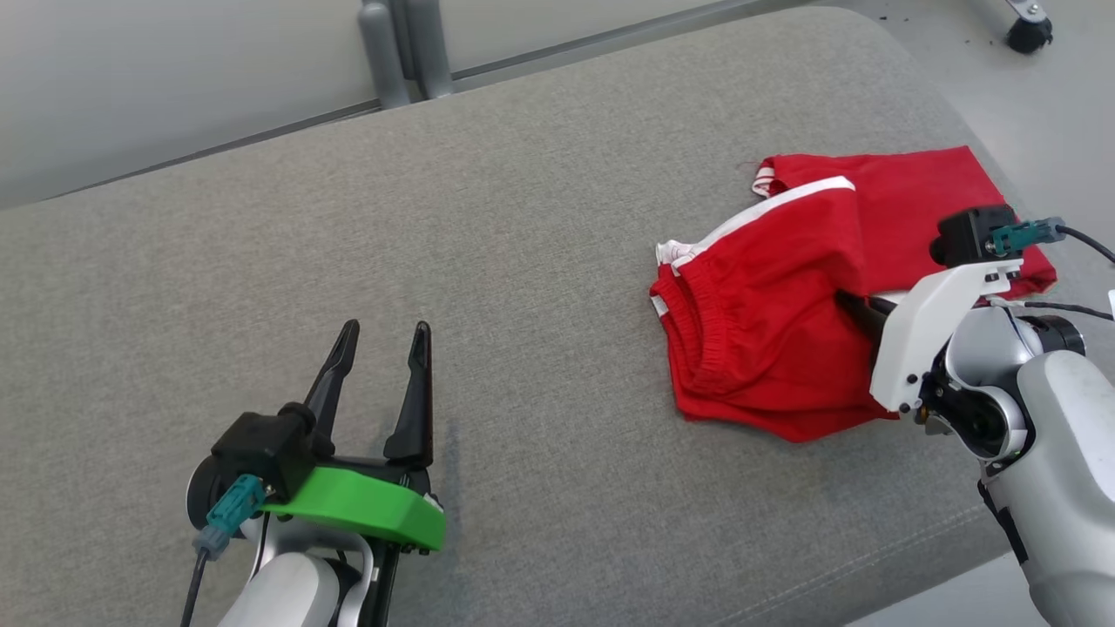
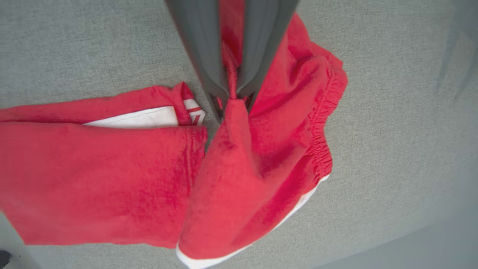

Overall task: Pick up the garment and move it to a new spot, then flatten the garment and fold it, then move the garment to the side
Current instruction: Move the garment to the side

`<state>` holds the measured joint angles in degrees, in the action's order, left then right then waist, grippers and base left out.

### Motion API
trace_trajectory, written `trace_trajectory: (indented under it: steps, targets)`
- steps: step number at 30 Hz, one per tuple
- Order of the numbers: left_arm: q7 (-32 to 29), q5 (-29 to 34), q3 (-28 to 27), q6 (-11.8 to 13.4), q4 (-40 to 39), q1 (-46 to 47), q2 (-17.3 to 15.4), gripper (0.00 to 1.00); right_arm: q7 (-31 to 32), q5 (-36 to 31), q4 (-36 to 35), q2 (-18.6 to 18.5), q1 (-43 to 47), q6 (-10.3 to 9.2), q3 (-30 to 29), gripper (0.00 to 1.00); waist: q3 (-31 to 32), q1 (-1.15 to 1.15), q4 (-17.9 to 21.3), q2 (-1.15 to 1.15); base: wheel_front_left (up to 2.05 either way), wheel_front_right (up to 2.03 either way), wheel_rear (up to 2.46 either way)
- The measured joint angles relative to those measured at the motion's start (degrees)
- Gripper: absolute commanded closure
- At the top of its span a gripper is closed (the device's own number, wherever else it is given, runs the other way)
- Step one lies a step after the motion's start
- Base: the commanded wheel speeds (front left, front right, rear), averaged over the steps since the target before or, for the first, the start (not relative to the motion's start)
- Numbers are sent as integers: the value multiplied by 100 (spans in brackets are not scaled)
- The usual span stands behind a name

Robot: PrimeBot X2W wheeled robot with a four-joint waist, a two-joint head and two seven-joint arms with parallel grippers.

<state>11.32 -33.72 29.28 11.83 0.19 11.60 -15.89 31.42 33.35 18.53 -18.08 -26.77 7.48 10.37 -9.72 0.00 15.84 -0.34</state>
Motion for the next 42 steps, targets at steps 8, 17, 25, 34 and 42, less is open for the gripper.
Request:
trace_trajectory:
  steps: [8,17,25,34,42]
  targets:
    - [-18,1,-2,-5,24,50,-70,0,-116,-165,-21,205,-179,0,20,100,-210,0,242,0,0,0,0]
    - [-24,1,-16,37,21,65,-107,0,-115,-345,-104,123,-538,1,-18,100,-214,0,207,0,0,0,0]
    - [-26,0,-19,64,-19,66,-141,0,-15,-665,-221,-466,-765,1,-142,100,-322,0,161,0,0,0,0]
    - [-121,24,22,78,-82,169,-210,0,-1010,-1308,1043,-714,-1045,1,-437,100,-495,0,-72,0,0,0,0]
    - [-218,88,48,108,-172,212,-310,0,-1942,-1710,2397,-561,-1401,1,-1196,100,-662,0,-334,0,0,0,0]
